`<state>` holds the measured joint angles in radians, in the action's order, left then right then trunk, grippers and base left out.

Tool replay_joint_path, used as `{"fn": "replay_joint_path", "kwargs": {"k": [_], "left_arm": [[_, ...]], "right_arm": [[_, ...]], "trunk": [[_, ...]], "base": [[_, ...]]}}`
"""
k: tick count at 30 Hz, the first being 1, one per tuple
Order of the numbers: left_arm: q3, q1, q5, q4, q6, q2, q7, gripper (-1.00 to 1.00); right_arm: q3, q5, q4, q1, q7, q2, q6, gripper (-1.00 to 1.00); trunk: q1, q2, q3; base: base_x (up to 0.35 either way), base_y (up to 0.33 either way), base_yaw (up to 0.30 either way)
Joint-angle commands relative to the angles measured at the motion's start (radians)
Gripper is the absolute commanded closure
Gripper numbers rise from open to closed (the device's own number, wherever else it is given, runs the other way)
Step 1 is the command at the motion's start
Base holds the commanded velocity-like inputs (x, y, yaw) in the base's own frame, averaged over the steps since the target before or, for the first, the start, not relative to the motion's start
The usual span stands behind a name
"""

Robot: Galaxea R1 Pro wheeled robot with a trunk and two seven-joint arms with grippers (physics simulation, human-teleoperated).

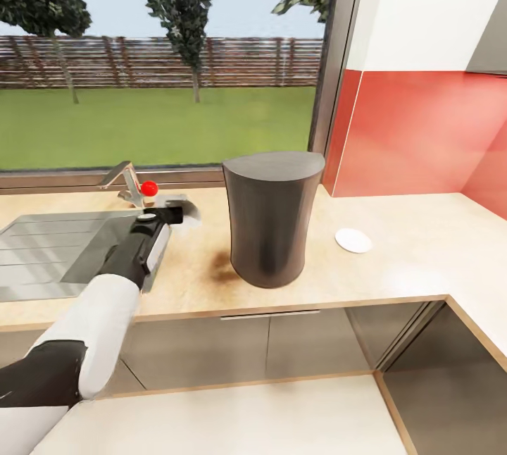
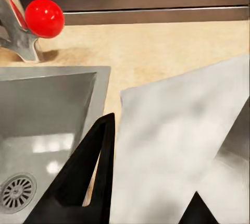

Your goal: Set up a coffee station on the kitchen countertop: keep the coffee maker on the countertop, move the bottle of coffee from the kitchen shelf to the counter next to the coffee maker, place a paper coffee filter on top of the coffee maker, put the saucer next to the coffee maker with the coffee cup on the saucer, and place the electric kettle next to the coffee maker.

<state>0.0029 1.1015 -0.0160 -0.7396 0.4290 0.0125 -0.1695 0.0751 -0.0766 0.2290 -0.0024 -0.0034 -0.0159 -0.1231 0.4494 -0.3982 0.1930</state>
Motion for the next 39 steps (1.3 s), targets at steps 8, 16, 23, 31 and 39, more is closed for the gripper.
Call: {"fn": "replay_joint_path", "kwargs": {"k": [8, 16, 23, 31, 39], "left_arm": [[-0.003, 0.133, -0.002, -0.02, 0.094, 0.009, -0.004, 1.0], [-0.002, 0.295, 0.002, -0.014, 0.194, 0.019, -0.007, 1.0], [-0.001, 0.432, 0.006, -0.005, 0.272, 0.027, -0.008, 1.0], [-0.001, 0.574, 0.007, -0.003, 0.372, 0.056, -0.012, 1.0], [-0.001, 0.709, 0.007, 0.058, 0.499, 0.067, -0.012, 1.0]], "right_arm": [[0.008, -0.008, 0.005, 0.001, 0.0, 0.001, -0.003, -1.0], [0.012, -0.008, 0.006, 0.0, 0.0, 0.001, -0.004, -1.0], [0.012, -0.008, 0.004, -0.001, 0.0, 0.001, -0.004, -1.0], [0.012, -0.008, 0.004, 0.0, 0.0, -0.001, -0.004, -1.0], [0.012, -0.008, 0.002, 0.0, 0.0, -0.001, -0.004, -1.0]], "trunk": [[0.001, -0.002, 0.002], [0.001, -0.002, 0.002], [0.001, -0.002, 0.002], [0.001, -0.002, 0.002], [0.001, -0.002, 0.002]], "base": [[0.0, 0.0, 0.0], [0.0, 0.0, 0.0], [0.0, 0.0, 0.0], [0.0, 0.0, 0.0], [0.0, 0.0, 0.0]]}}
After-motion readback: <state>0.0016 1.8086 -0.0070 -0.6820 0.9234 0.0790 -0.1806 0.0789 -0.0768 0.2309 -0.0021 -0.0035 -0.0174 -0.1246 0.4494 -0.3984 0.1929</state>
